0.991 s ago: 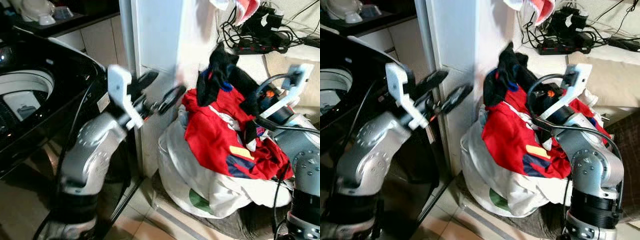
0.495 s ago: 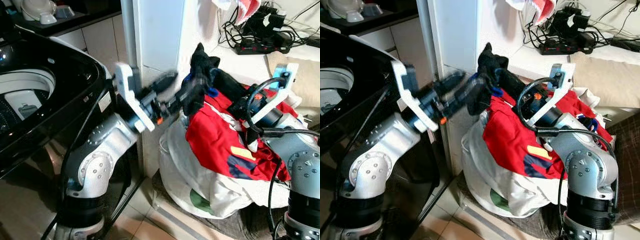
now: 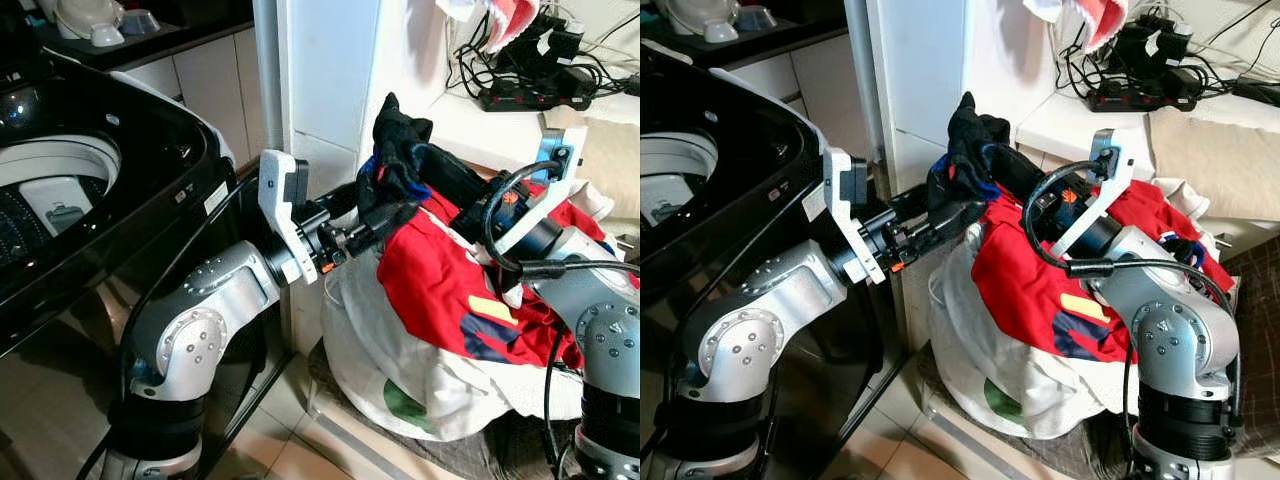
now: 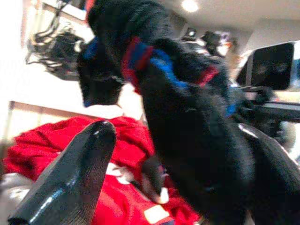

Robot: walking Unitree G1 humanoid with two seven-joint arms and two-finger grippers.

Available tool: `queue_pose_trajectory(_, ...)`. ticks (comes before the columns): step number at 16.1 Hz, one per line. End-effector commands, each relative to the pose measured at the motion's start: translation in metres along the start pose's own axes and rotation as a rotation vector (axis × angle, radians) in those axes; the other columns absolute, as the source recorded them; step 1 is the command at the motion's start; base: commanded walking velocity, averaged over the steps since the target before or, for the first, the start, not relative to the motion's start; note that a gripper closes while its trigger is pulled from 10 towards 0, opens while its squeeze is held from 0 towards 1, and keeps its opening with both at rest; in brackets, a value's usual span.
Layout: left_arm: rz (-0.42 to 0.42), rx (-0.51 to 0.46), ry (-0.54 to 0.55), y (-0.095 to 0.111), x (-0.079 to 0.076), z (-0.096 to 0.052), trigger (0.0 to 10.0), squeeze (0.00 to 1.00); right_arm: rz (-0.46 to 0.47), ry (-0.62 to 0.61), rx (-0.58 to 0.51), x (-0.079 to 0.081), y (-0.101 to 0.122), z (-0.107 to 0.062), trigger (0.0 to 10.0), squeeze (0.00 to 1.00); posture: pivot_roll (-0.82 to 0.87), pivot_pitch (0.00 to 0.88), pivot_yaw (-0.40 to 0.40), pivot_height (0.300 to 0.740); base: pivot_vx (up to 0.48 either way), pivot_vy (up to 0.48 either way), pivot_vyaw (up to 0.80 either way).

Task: Clothes washing

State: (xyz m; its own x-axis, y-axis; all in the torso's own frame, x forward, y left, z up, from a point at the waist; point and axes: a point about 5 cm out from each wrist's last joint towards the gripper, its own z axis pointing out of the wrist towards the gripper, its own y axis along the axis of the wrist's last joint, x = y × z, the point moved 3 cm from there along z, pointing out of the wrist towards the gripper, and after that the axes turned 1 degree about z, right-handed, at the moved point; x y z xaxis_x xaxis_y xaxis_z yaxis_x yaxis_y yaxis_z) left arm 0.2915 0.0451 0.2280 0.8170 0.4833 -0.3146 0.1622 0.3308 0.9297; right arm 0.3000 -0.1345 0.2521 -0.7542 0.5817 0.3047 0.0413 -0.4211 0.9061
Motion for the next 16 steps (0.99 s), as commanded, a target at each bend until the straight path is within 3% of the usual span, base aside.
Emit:
queue_pose_trajectory(1, 0.017, 0.008, 0.023, -0.0006, 0.0029, 0.0015, 0.0, 0.0, -0.015, 0.009, 0.005, 0.0036, 0.001, -0.0007, 0.0, 0.0, -0.03, 0.0, -0.002, 0.74, 0.0, 0.0, 0.0)
queue_pose_trajectory(3, 0.161, -0.011, 0.058, 0.0021, 0.0069, 0.0002, 0.0, 0.0, -0.014, 0.011, 0.009, 0.0042, -0.0006, -0.0004, 0.0, 0.0, -0.04, 0.0, 0.0, 0.74, 0.0, 0.0, 0.0)
queue_pose_trajectory(5, 0.145, -0.026, 0.072, 0.0027, 0.0087, -0.0003, 0.0, 0.0, -0.013, 0.009, 0.01, 0.004, -0.0015, -0.0005, 0.0, 0.0, -0.04, 0.0, 0.0, 0.74, 0.0, 0.0, 0.0)
queue_pose_trajectory(8, 0.051, -0.02, 0.045, -0.0011, 0.0073, -0.004, 0.0, 0.0, -0.008, 0.006, 0.013, 0.003, -0.0037, -0.0009, 0.0, 0.0, -0.04, 0.0, 0.005, 0.74, 0.0, 0.0, 0.0)
queue_pose_trajectory(16, 0.037, -0.061, 0.014, 0.0031, 0.0054, -0.006, 0.0, 0.0, -0.004, -0.002, 0.019, 0.0021, -0.0081, -0.0021, 0.0, 0.0, -0.04, 0.0, 0.015, 0.74, 0.0, 0.0, 0.0)
